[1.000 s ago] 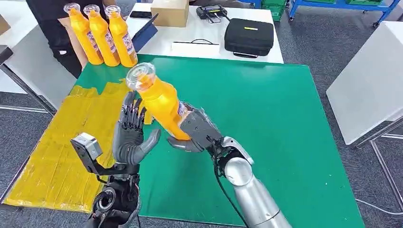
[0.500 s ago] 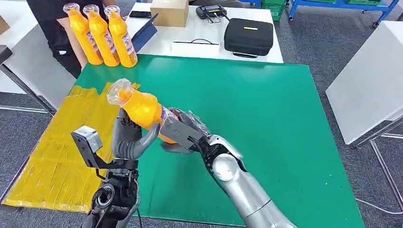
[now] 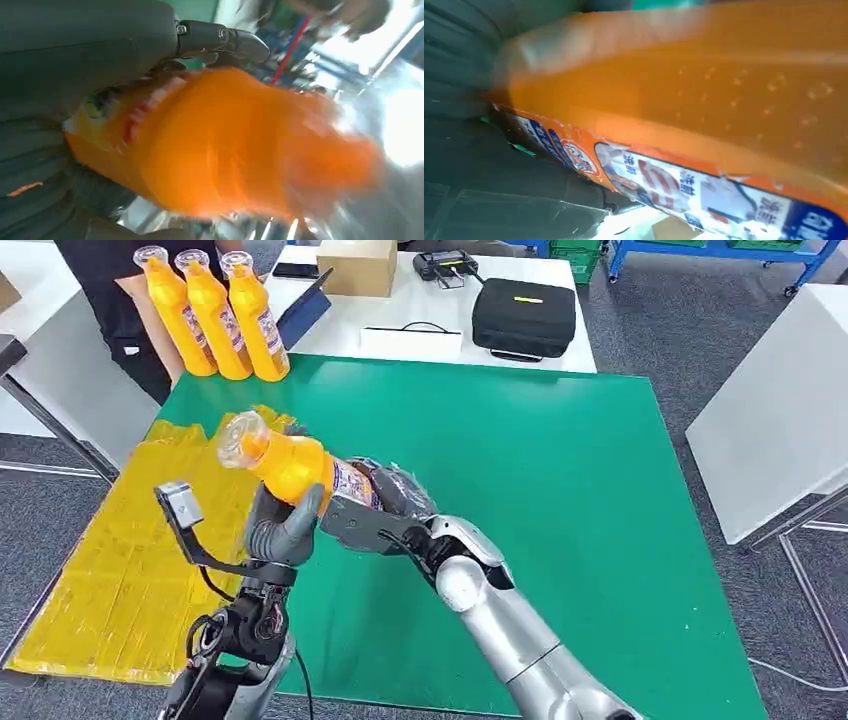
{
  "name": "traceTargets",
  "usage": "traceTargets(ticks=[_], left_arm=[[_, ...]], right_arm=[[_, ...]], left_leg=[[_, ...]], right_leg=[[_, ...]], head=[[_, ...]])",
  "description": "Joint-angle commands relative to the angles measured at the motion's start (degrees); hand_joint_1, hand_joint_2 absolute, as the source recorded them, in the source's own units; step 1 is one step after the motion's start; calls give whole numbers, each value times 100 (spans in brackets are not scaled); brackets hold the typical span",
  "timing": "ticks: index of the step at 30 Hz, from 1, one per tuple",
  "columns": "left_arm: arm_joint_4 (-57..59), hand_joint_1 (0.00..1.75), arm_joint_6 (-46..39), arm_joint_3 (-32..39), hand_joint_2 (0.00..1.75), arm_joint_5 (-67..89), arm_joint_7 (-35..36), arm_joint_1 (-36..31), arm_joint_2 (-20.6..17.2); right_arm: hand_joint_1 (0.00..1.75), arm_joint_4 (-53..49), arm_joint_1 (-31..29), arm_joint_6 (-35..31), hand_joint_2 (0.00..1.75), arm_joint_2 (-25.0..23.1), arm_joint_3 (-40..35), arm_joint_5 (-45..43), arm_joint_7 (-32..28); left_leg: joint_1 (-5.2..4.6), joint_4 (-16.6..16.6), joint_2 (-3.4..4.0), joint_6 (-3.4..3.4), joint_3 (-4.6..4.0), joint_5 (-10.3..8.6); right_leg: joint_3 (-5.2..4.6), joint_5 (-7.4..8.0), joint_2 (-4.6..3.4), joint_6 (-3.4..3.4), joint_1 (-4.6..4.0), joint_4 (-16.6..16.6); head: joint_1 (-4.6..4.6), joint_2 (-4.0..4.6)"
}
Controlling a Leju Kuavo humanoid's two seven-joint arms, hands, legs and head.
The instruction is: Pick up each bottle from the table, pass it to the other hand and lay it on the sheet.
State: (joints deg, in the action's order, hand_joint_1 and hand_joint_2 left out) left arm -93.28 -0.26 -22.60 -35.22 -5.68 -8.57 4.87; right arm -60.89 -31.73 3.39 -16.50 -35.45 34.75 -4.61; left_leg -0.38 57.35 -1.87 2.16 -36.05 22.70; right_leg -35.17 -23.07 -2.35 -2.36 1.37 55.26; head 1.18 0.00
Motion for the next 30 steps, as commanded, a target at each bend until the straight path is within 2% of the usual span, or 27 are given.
traceTargets(ticks=[1,14,24,30], left_arm=[[1189,0,191,-1117,175,-434,139,-582,165],[1211,0,160,-1134,175,-490,152,-675,151],[1452,0,-274,-1253,175,-318,-22,-978,287],[1439,0,-306,-1257,175,-268,-51,-980,280]], right_arm=[[175,595,-371,-56,175,-258,-588,-115,-147],[175,644,-418,-69,175,-295,-633,-160,-170],[175,735,-739,-208,175,-350,-1358,-842,-59],[175,760,-715,-216,175,-350,-1392,-851,-59]], left_leg=[[4,3,1,-13,16,7],[2,7,7,-13,11,8],[1,12,19,-15,12,13],[3,8,12,-15,15,12]], right_leg=[[19,-8,26,12,-8,1],[12,-7,20,12,-6,7],[11,-9,12,15,-6,14],[16,-10,17,16,-8,10]], head=[[-2,0],[-2,0],[-2,0],[-2,0]])
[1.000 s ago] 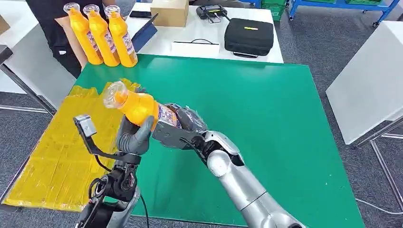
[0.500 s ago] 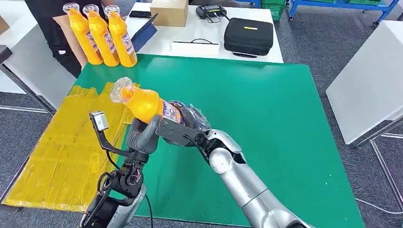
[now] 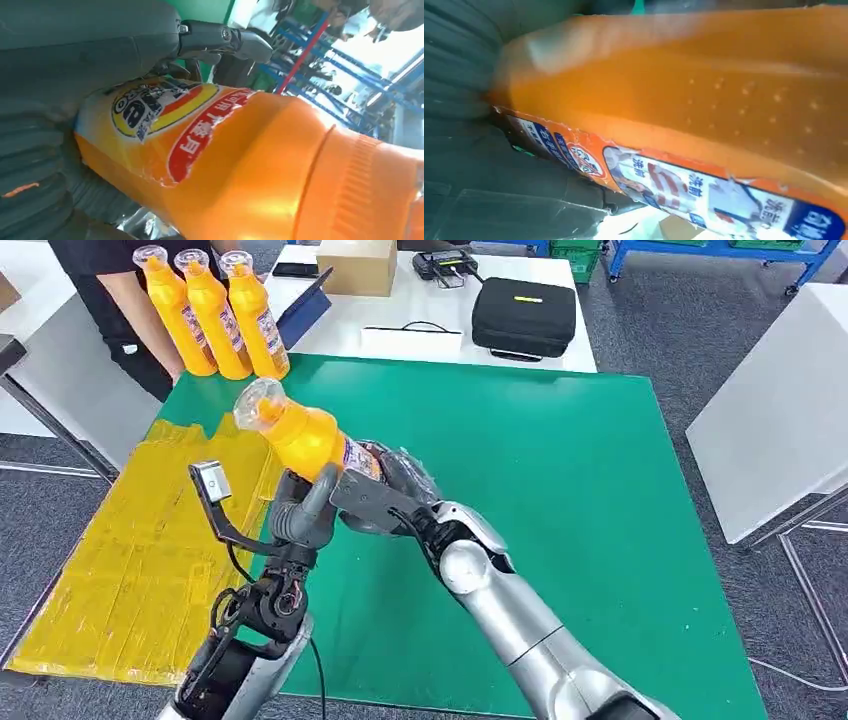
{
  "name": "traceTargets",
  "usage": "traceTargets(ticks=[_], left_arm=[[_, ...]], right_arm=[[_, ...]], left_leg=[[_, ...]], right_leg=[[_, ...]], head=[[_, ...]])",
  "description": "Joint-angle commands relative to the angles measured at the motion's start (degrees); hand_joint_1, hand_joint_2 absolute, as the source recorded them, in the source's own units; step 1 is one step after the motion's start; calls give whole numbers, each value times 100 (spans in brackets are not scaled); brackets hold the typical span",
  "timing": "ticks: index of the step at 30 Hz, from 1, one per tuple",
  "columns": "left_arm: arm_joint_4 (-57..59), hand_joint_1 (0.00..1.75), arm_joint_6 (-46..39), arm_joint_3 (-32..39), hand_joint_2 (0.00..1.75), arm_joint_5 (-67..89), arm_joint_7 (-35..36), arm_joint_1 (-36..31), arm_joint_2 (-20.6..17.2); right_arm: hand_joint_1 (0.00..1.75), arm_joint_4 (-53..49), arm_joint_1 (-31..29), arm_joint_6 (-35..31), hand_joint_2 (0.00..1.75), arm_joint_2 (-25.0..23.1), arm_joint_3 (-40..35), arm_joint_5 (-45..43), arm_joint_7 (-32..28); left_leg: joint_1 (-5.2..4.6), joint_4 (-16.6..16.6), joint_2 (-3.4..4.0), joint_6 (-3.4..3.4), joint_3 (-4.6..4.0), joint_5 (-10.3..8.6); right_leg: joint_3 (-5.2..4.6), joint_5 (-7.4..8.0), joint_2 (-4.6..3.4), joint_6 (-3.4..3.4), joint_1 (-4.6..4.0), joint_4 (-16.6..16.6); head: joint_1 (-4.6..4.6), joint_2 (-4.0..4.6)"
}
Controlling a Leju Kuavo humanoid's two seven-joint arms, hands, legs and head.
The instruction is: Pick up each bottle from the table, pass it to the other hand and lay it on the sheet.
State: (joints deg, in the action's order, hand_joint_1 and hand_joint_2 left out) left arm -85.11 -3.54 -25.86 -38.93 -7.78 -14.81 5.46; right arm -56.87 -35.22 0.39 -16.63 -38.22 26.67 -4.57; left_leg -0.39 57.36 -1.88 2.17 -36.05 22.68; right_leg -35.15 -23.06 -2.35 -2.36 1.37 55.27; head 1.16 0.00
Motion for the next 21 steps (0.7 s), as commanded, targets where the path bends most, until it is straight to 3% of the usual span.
traceTargets(ticks=[1,4,11,21], left_arm=[[622,0,22,-932,175,103,159,-357,221],[604,0,-58,-933,175,208,74,-351,218],[536,0,-315,-983,175,563,-116,-358,241],[564,0,-346,-1140,175,568,-87,-381,231]], right_arm=[[175,358,-366,83,175,-337,-1115,-43,-63],[175,383,-341,129,175,-337,-1168,-75,-67],[175,672,-320,-61,175,-337,-2262,-520,54],[175,651,-529,-116,175,-337,-2580,-854,192]], left_leg=[[1,5,13,-16,20,13],[3,10,8,-17,16,13],[5,4,11,-14,14,10],[3,4,2,-11,4,5]], right_leg=[[17,-13,17,15,-6,8],[14,-14,26,17,-8,12],[13,-9,17,14,-9,3],[4,-8,20,11,-6,5]], head=[[2,0],[2,0],[0,0],[2,0]])
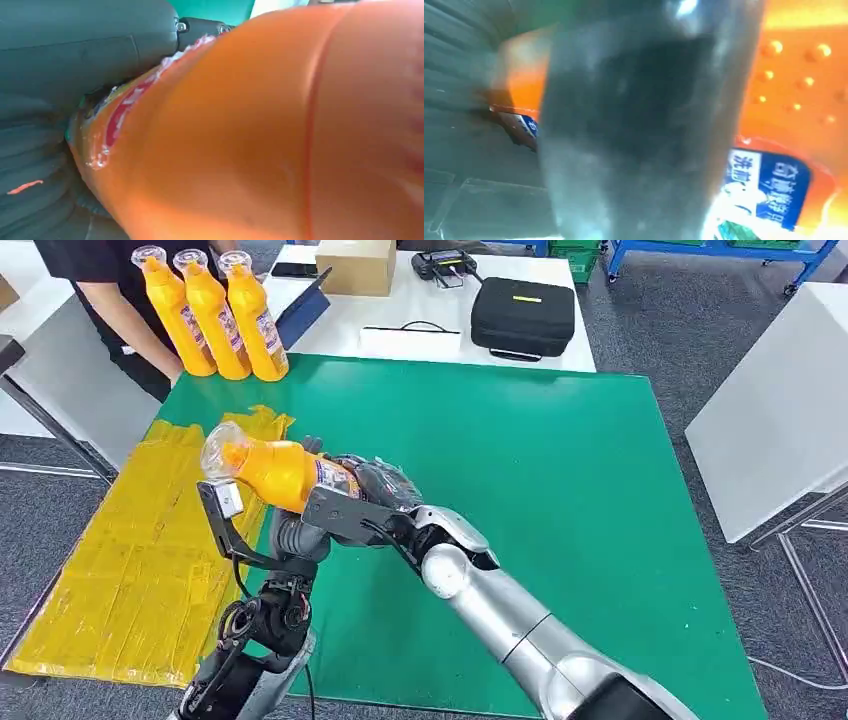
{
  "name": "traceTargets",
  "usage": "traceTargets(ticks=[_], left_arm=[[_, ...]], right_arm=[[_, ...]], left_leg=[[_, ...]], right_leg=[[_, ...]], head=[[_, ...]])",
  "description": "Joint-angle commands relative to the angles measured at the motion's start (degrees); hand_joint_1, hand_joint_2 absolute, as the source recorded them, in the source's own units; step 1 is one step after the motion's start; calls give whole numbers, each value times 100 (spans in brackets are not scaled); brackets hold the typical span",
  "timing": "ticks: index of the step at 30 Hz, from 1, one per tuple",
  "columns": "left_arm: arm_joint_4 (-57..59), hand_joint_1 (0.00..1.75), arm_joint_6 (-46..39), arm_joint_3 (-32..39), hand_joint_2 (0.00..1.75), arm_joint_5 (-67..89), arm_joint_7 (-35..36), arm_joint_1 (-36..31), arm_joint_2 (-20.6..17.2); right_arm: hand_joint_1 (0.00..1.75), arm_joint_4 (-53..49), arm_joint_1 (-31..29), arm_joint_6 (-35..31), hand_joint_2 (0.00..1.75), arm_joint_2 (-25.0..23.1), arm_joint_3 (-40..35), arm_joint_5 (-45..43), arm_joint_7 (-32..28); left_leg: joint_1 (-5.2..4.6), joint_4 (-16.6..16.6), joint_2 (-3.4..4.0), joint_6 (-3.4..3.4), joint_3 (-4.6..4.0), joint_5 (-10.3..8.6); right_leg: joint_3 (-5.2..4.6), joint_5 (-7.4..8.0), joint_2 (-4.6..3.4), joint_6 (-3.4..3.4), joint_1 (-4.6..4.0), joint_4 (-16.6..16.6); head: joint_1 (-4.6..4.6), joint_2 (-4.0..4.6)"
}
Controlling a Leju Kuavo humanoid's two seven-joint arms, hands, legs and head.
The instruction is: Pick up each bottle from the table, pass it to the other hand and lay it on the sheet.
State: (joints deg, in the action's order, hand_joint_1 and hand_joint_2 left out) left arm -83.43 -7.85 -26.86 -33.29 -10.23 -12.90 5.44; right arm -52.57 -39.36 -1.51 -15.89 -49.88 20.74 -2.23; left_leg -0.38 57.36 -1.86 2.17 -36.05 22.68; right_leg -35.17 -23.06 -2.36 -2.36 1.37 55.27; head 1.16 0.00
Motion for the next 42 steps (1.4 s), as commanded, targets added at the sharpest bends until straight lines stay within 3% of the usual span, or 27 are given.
traceTargets(ticks=[1,2,18,19,20,21,22,23,27,32,35,38,42], left_arm=[[393,91,79,-1035,175,-7,157,-571,234],[388,175,73,-1025,175,-25,155,-570,238],[343,175,-73,-919,175,-171,-30,-576,188],[299,175,-89,-897,175,-175,-49,-563,173],[217,175,-148,-818,175,-175,-106,-506,159],[125,175,-188,-749,175,-172,-141,-444,130],[45,175,-186,-710,175,-173,-138,-390,74],[-29,175,-204,-659,175,-149,-164,-336,42],[-612,175,-246,-68,175,-57,-435,219,-217],[-963,175,-266,469,175,202,-599,602,-199],[-1384,175,-411,1268,175,499,-740,1068,-193],[-1429,175,-261,1495,175,538,-690,1168,-139],[-1424,175,-330,1879,175,610,-682,1366,-42]], right_arm=[[175,239,-111,72,175,-411,-1419,-274,-42],[175,262,-109,72,175,-411,-1425,-282,-43],[175,656,-64,-78,175,-411,-1245,-498,-75],[154,737,-55,-87,175,-411,-1144,-517,-71],[7,879,-25,-113,175,-411,-934,-497,-77],[0,1028,-9,-77,175,-411,-719,-487,-95],[0,1105,-9,-6,175,-368,-570,-448,-141],[0,1176,4,42,0,-350,-412,-358,-170],[0,950,174,-17,0,74,157,192,-129],[0,677,366,10,0,214,783,839,14],[0,-153,658,185,0,503,1411,1514,96],[0,-496,801,368,0,530,1642,1702,121],[0,-1403,1179,495,0,711,1910,1798,-124]], left_leg=[[4,9,5,-17,14,13],[4,5,0,-12,8,7],[8,9,-2,-20,23,16],[6,5,-4,-14,13,8],[7,9,-1,-20,24,16],[5,3,-7,-13,12,6],[8,7,-5,-18,23,13],[6,1,-7,-13,12,5],[7,-2,-3,-13,20,6],[9,2,8,-19,28,13],[10,3,18,-15,18,10],[9,2,31,-15,11,8],[12,12,-12,-23,33,17]], right_leg=[[15,-14,26,17,-9,10],[11,-9,24,12,-8,4],[28,-19,38,19,-14,7],[17,-11,31,14,-10,3],[28,-19,39,20,-14,8],[17,-10,32,13,-9,2],[28,-16,39,19,-14,5],[17,-9,30,12,-9,0],[24,-8,28,13,-11,-6],[30,-15,33,18,-15,-2],[17,-7,15,14,-15,-5],[4,-6,3,13,-13,-4],[39,-27,63,25,-20,2]], head=[[0,0],[-2,0],[0,0],[2,0],[0,0],[2,0],[0,0],[2,0],[0,0],[0,0],[0,0],[7,0],[-4,0]])
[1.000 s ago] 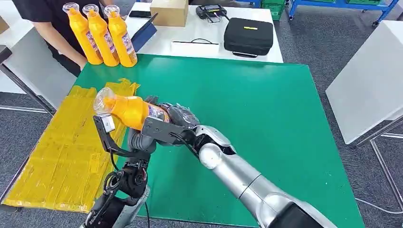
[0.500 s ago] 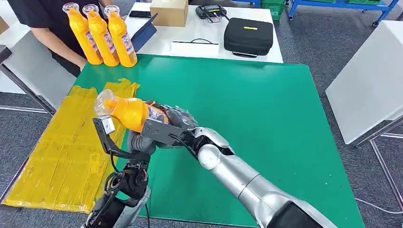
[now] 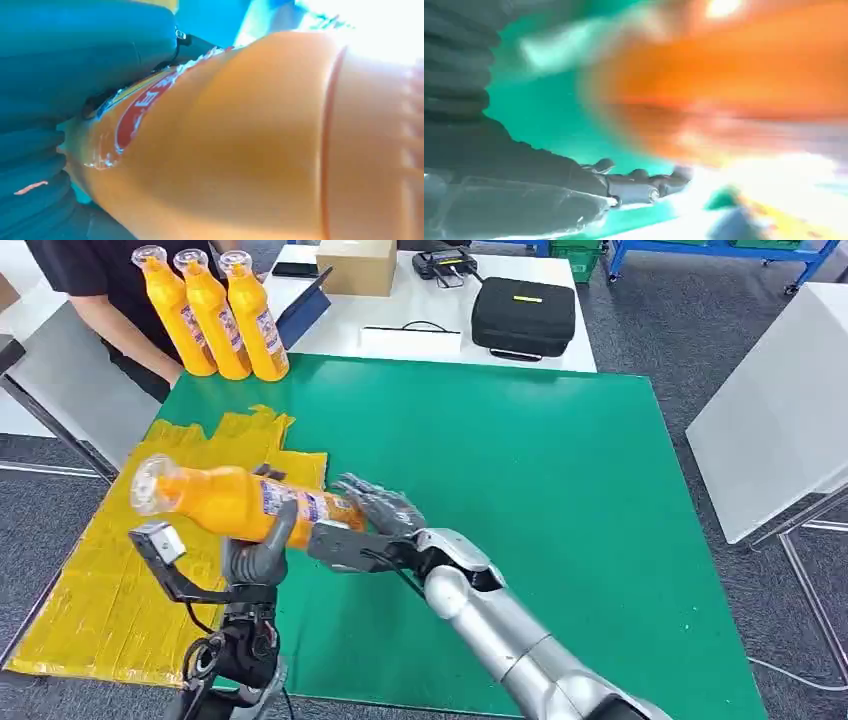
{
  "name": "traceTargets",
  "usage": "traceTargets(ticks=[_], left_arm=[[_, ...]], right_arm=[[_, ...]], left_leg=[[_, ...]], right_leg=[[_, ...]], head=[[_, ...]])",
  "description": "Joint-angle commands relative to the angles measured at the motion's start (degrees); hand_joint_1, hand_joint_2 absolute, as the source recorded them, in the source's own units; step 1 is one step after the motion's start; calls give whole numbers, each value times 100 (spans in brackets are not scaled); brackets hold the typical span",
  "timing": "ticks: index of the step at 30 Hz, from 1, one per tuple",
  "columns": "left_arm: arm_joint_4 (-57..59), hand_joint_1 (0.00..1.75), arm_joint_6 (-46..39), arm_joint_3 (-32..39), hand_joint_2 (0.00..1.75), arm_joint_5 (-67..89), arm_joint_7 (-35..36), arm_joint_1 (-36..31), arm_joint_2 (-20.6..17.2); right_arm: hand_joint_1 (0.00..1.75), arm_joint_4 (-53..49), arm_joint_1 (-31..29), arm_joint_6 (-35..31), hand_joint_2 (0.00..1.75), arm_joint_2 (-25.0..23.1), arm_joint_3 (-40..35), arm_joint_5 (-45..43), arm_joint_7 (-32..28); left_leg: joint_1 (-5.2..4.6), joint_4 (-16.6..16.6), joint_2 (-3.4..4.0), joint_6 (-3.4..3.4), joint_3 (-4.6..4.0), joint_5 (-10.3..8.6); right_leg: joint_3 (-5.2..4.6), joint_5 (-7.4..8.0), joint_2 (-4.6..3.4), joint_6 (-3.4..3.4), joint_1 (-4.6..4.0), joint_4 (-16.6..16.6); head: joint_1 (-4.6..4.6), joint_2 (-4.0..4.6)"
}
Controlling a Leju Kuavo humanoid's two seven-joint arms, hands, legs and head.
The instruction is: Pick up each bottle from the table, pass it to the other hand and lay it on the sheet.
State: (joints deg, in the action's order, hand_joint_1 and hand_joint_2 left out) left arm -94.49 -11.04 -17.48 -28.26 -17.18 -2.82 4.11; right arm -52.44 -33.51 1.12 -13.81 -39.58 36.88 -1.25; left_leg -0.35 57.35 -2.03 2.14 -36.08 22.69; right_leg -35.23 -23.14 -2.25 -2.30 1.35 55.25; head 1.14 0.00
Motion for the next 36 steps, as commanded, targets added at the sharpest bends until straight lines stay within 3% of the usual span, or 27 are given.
traceTargets(ticks=[1,9,16,19,24,26,27,32,33,36], left_arm=[[-309,175,10,965,175,121,10,378,91],[-293,175,36,992,175,157,10,389,137],[-50,175,176,1261,175,426,98,457,135],[-22,175,-507,1518,175,2228,-314,296,110],[126,175,-1421,1991,175,5783,-285,253,-109],[380,175,-1566,2031,175,7018,-118,248,-262],[647,175,-1230,1915,175,7550,204,160,-421],[1888,175,-1174,1335,175,8718,580,-486,-920],[2121,175,-1224,1278,175,8809,617,-629,-942],[3009,175,-1304,984,175,9979,1438,-1021,-1222]], right_arm=[[0,-1500,637,259,0,533,888,183,-238],[0,-1612,713,262,0,560,888,201,-270],[0,-3102,1622,162,0,945,850,222,-356],[0,-3665,1974,112,0,921,1163,271,-331],[0,-4707,2695,324,0,903,1865,212,-552],[0,-4982,2881,429,0,913,2072,46,-649],[0,-5112,2971,472,0,912,2206,-93,-684],[0,-5291,3016,721,0,961,2371,-328,-697],[0,-5284,2984,740,0,953,2365,-342,-694],[0,-5214,2805,843,0,961,2243,-365,-683]], left_leg=[[2,6,10,-10,11,8],[2,5,39,-16,16,9],[1,-3,30,-12,16,6],[0,-2,29,-11,7,3],[-1,-3,23,-11,-3,-1],[-1,-3,23,-14,8,5],[-3,-6,27,-11,4,2],[-2,-5,11,-22,21,3],[-1,-5,19,-15,6,-1],[-3,-7,28,-16,7,-5]], right_leg=[[17,-3,19,9,-7,1],[15,9,10,27,-11,0],[17,7,18,23,-9,-7],[7,9,14,21,-6,-5],[-5,10,20,22,-5,-3],[6,5,21,26,-6,-3],[0,9,10,22,-3,-5],[22,0,46,33,-8,-2],[3,10,21,26,-6,-5],[-2,16,23,27,-5,-5]], head=[[-2,0],[2,0],[2,0],[2,0],[2,0],[2,0],[4,0],[0,0],[4,0],[2,0]])
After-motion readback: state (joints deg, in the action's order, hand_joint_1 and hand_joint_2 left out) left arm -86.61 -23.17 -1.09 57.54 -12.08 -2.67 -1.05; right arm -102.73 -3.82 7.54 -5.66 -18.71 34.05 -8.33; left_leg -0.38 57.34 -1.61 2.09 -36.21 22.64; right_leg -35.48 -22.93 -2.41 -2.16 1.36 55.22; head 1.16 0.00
